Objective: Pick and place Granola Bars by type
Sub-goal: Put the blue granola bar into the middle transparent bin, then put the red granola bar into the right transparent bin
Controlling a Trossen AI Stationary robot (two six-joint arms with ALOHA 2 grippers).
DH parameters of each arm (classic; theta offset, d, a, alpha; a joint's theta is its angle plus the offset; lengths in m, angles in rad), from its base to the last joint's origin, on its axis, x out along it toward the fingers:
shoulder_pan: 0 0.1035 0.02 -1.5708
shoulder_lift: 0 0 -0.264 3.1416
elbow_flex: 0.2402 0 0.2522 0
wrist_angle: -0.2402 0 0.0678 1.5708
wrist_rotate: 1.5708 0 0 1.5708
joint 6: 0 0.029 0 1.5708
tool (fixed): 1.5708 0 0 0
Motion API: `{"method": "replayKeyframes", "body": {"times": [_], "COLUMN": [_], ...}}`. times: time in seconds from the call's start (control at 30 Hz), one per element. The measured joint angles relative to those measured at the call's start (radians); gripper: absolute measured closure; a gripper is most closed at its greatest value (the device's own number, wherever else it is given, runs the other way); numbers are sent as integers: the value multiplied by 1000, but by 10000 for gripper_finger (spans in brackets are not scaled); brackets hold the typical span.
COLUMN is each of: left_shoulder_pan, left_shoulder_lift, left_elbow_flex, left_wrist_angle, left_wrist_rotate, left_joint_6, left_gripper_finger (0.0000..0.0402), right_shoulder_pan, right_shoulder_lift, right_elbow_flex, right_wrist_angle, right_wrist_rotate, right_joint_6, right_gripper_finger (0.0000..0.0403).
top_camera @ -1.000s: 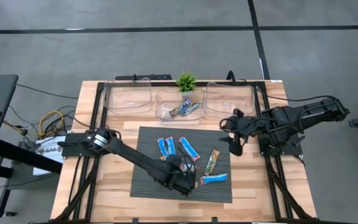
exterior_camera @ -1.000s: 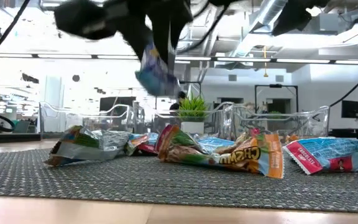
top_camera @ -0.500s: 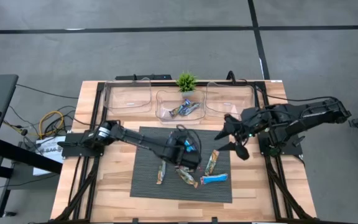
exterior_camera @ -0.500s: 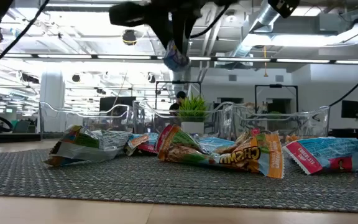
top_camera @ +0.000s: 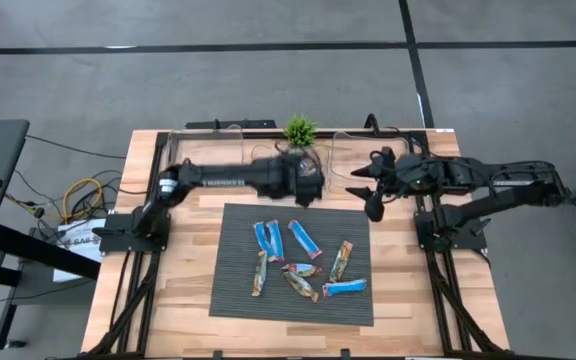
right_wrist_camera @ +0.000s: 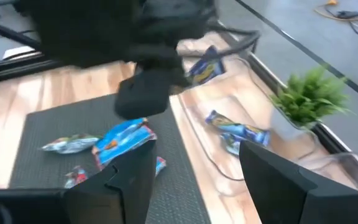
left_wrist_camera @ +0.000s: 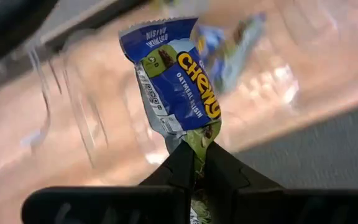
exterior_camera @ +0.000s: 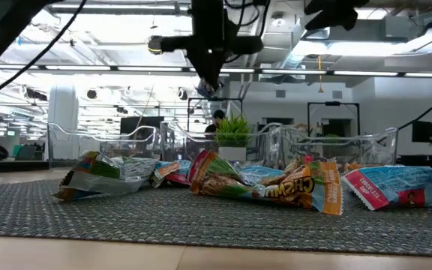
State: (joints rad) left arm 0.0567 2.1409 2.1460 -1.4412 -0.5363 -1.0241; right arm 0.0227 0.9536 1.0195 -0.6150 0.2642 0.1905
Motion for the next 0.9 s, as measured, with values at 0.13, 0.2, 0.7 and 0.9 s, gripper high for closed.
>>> {"method": "replayKeyframes", "body": {"times": [0.13, 0.2, 0.7, 0.9], "left_shoulder_pan": [89, 120, 152, 137], "left_shoulder_lift": [-2, -2, -2, -4], "left_elbow_flex": [0, 0, 0, -1], "left_wrist_angle": [100, 143, 256, 253], "left_wrist_rotate": [1, 17, 60, 81], "left_joint_6": [153, 210, 326, 352], "left_gripper_finger": [383, 382, 276, 263], "right_shoulder_pan": [-37, -48, -66, -47], "right_shoulder_lift": [1, 0, 0, 0], "right_elbow_flex": [0, 0, 0, 0], "right_wrist_angle": [-24, -22, -67, -126], "right_wrist_rotate": [0, 0, -5, -79], "right_joint_6": [0, 0, 2, 19], "right_gripper_finger": [180, 180, 180, 180]}}
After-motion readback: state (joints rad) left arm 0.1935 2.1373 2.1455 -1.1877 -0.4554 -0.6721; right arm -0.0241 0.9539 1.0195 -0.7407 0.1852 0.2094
